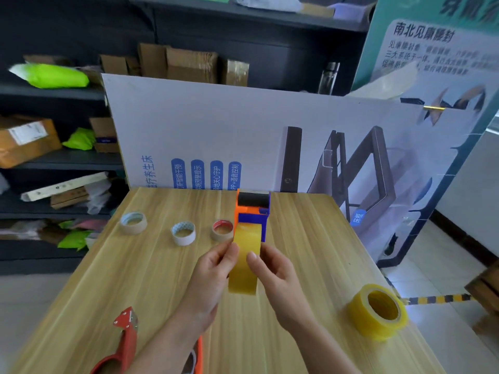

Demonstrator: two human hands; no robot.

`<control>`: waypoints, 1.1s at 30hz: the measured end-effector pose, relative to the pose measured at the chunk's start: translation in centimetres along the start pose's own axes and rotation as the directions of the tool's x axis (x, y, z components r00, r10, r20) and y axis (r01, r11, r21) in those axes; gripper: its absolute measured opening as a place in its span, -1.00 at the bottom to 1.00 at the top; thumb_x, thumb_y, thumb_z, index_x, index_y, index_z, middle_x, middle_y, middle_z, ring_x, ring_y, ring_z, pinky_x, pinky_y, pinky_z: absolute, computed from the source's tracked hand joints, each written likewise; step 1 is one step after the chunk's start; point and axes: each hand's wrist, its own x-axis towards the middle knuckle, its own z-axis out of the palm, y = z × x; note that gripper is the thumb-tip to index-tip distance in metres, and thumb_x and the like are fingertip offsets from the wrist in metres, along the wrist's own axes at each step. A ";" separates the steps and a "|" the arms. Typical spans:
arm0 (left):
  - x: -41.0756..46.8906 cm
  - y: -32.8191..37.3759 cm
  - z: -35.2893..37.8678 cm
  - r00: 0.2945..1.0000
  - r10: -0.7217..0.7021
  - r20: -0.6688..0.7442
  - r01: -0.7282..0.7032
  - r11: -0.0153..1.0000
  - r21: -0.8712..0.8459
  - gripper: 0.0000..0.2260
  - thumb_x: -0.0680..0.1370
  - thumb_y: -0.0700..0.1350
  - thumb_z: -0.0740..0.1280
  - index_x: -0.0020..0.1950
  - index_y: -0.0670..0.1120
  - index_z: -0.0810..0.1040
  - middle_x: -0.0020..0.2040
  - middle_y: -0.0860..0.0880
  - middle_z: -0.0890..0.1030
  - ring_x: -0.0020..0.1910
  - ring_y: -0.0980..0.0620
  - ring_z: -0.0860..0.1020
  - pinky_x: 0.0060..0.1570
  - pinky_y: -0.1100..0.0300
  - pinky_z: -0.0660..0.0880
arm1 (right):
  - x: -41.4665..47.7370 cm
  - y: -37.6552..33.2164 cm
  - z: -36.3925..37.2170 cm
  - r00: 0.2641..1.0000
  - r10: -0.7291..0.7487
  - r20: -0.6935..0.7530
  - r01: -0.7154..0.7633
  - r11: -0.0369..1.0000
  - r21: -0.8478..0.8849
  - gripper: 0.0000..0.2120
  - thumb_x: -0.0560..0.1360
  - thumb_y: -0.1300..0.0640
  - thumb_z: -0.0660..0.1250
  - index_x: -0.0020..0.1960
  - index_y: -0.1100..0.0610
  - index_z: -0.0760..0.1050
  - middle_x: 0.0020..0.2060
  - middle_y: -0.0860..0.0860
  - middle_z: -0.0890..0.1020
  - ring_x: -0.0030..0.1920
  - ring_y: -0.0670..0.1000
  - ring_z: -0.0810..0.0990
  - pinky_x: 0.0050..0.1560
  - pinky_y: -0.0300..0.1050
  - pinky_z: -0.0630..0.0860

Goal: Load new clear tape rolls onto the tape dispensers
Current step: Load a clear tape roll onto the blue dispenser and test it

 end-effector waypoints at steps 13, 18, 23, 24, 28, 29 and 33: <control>2.3 6.5 -0.8 0.949 0.316 -0.017 -0.300 0.917 0.264 -0.51 0.43 0.19 0.27 0.36 0.15 0.39 0.01 0.08 0.56 0.04 0.08 0.56 0.14 0.08 0.50 | -2.4 -5.5 0.5 0.990 0.087 0.107 -0.102 0.983 0.151 -0.65 0.62 0.22 0.12 -0.29 -0.04 0.42 -0.14 -0.04 0.57 -0.13 -0.43 0.48 -0.27 -0.34 0.47; 2.2 6.9 -0.6 0.942 0.328 -0.069 -0.299 0.917 0.264 -0.53 0.39 0.24 0.29 0.29 0.19 0.43 0.02 0.04 0.57 0.07 -0.01 0.56 0.09 0.03 0.53 | -2.0 -5.1 1.6 0.997 -0.038 0.068 0.035 0.999 0.037 -0.54 0.39 -0.32 0.30 0.03 0.03 0.58 -0.13 0.13 0.67 -0.13 -0.06 0.67 -0.13 -0.26 0.54; 1.0 7.0 -1.0 0.946 0.322 0.032 -0.322 0.927 0.192 -0.52 0.45 0.06 0.26 0.38 0.15 0.36 -0.06 0.10 0.57 -0.08 0.18 0.57 -0.14 0.33 0.51 | -1.6 -5.0 1.6 0.999 -0.030 0.015 0.029 0.995 0.090 -0.44 0.29 -0.28 0.40 0.05 0.15 0.59 -0.14 0.14 0.70 -0.15 0.02 0.65 -0.11 -0.12 0.57; 0.8 6.9 -1.1 0.933 0.356 0.047 -0.357 0.902 0.244 -0.53 0.47 0.05 0.26 0.39 0.19 0.33 0.04 0.12 0.56 0.02 0.22 0.56 -0.07 0.35 0.51 | -1.7 -5.0 1.6 1.000 -0.030 0.007 0.030 0.996 0.086 -0.45 0.29 -0.28 0.40 0.04 0.14 0.59 -0.12 0.17 0.70 -0.14 0.04 0.65 -0.09 -0.08 0.56; 0.1 6.8 -1.6 0.786 0.610 0.098 -0.544 0.608 0.578 -0.73 0.52 0.06 0.31 0.22 0.19 0.51 0.29 0.15 0.39 0.35 0.21 0.34 0.25 0.37 0.33 | -1.8 -5.2 1.9 1.000 -0.027 -0.008 0.028 0.998 0.055 -0.46 0.31 -0.29 0.39 0.04 0.13 0.57 -0.07 0.26 0.65 -0.16 0.11 0.63 -0.12 -0.04 0.57; 0.0 6.9 -1.6 0.764 0.633 0.123 -0.551 0.543 0.633 -0.78 0.49 0.07 0.33 0.12 0.18 0.58 0.30 0.14 0.38 0.35 0.23 0.31 0.26 0.44 0.25 | -1.8 -5.2 1.9 1.000 -0.028 -0.005 0.028 0.998 0.048 -0.46 0.31 -0.29 0.39 0.04 0.13 0.56 -0.07 0.27 0.65 -0.16 0.16 0.63 -0.12 0.00 0.58; -0.5 7.5 -1.7 0.763 0.629 0.150 -0.523 0.465 0.714 -0.94 0.42 0.02 0.43 -0.12 0.12 0.67 0.37 0.17 0.34 0.41 0.21 0.23 0.32 0.36 0.17 | -1.8 -5.0 2.1 0.999 -0.049 0.011 0.049 0.999 0.003 -0.47 0.34 -0.26 0.38 0.04 0.18 0.52 -0.13 0.24 0.64 -0.22 0.14 0.60 -0.16 -0.03 0.56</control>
